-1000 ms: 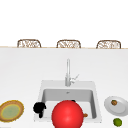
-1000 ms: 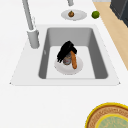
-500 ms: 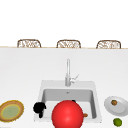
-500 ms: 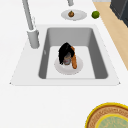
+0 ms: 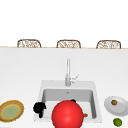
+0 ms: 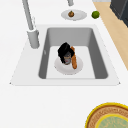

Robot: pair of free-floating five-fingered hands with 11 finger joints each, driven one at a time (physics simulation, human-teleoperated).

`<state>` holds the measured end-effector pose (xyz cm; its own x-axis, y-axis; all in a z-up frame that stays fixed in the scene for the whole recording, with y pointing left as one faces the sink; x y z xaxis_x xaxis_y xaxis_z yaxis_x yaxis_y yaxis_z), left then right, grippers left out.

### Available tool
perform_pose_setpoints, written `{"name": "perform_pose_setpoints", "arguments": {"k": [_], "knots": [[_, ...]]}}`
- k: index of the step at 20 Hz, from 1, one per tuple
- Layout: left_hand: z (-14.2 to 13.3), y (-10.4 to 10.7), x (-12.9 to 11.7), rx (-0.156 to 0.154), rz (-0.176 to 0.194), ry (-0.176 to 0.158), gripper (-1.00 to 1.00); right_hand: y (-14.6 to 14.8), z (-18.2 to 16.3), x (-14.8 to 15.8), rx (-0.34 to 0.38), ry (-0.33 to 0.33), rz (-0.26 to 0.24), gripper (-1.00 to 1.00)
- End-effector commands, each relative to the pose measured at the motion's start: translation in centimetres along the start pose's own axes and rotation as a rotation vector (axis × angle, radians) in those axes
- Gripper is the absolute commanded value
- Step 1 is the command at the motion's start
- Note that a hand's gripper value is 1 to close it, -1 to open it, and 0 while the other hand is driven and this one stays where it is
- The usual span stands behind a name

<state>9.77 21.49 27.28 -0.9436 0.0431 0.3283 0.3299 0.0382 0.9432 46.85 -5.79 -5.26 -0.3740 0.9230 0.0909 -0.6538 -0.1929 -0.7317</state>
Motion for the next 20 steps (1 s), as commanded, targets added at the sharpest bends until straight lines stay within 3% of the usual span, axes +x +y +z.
{"name": "perform_pose_setpoints", "arguments": {"k": [1, 5, 11, 20], "knots": [[0.0, 0.0, 0.0, 0.0, 0.0, 0.0, 0.0, -1.8, 1.4, 0.2, 0.001, 0.018, -0.018, 1.0], [0.0, 0.0, 0.0, 0.0, 0.0, 0.0, 0.0, -2.9, 3.9, 0.4, -0.023, 0.078, -0.078, 1.0], [0.0, 0.0, 0.0, 0.0, 0.0, 0.0, 0.0, -5.2, 5.9, 0.7, -0.013, 0.141, -0.071, 1.0], [0.0, 0.0, 0.0, 0.0, 0.0, 0.0, 0.0, -8.0, 10.1, -1.4, -0.042, 0.09, -0.054, 1.0]]}}
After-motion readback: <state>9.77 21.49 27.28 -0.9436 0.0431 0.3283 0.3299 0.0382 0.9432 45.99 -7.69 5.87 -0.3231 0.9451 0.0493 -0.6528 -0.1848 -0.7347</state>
